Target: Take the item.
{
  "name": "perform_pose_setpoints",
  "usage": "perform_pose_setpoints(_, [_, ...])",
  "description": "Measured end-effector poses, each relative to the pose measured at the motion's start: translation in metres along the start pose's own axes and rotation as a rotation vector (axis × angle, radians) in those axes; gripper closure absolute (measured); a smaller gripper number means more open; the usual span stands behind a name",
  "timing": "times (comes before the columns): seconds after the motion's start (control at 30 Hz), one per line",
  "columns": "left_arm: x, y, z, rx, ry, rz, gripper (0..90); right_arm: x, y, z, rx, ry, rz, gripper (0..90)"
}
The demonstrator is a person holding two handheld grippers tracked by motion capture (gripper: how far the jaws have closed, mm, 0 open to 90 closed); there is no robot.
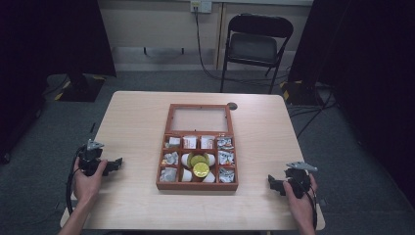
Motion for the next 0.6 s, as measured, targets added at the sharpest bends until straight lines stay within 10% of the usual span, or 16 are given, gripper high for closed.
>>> perform_pose_setpoints(0.6, [0.003,0.0062,-0.0033,0.003,-0.001,-0.002,15.7,0.0001,0.0,0.0,0.0,0.0,0.001,0.0])
Point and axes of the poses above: each handheld gripper's, and its own axes: z roughly forward along the jaws, x roughly out of its top, y roughly to its right, the point moved 2 cm from there along z, roughly forward along the jaws, and after that the axes turned 14 degrees about -x, right-handed, at the moved point
